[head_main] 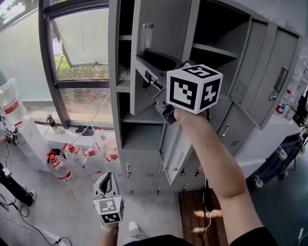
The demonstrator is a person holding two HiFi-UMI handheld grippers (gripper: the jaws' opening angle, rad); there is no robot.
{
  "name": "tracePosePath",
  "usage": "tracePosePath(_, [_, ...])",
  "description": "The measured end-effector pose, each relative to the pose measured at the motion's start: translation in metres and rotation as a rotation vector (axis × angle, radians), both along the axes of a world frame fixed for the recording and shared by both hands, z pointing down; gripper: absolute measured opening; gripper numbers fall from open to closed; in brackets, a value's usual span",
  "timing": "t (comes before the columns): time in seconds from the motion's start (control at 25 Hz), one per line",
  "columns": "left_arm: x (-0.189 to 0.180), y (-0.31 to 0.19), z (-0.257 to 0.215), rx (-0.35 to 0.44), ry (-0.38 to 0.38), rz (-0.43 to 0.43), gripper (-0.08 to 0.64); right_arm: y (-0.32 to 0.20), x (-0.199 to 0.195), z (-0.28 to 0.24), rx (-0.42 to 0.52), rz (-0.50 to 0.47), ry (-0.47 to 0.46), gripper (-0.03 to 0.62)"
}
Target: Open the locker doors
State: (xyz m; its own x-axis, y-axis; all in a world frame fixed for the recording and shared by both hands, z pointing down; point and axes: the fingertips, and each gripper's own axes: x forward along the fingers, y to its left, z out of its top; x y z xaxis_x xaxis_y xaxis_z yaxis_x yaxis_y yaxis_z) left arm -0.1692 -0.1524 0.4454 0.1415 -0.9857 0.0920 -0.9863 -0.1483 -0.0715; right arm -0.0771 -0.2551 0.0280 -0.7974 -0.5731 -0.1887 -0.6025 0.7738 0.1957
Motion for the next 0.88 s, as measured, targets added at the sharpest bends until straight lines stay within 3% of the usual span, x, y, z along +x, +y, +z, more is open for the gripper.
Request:
tracePosePath(0.44, [0.008,0.005,-0.004,0.009,0.006,0.005,0.026,0.010,0.014,0.000,0.071,0.126,0.024,0.141])
tracePosePath(0.88, [0.028,0.007,-0.005,0.012,0.001,0.050,0.026,0.034,0.036,0.001,0.092,0.146,0.018,0.091])
